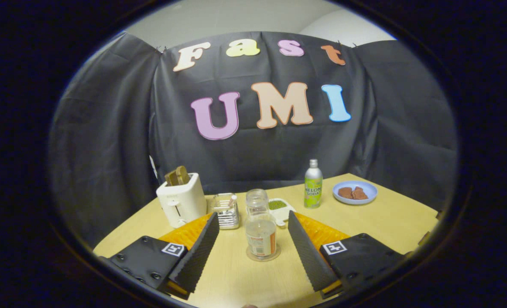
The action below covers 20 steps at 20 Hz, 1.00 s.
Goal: Take the bottle from table, then pour the juice into the cup, finally place the bottle on the coaster
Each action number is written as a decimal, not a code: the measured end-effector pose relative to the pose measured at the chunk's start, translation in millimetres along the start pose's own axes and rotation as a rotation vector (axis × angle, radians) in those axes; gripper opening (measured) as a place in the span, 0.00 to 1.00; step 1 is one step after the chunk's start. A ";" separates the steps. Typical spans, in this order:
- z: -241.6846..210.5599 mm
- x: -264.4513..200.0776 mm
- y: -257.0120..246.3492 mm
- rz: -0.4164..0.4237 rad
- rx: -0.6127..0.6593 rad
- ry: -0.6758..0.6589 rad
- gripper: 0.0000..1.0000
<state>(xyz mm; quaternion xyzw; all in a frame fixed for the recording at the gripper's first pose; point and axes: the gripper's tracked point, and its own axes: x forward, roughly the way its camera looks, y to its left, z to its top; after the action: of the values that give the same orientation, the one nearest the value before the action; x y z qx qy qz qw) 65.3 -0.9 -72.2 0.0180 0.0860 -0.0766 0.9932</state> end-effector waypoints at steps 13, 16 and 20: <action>47.3 -59.1 -5.0 0.046 0.007 -0.084 1.00; 55.1 -62.3 -6.2 0.044 0.021 -0.106 1.00; 63.8 -62.6 -10.9 0.037 0.032 -0.122 1.00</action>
<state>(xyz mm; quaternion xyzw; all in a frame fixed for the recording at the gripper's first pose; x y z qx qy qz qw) 13.5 -5.5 1.2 0.0306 0.0239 -0.0605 0.9974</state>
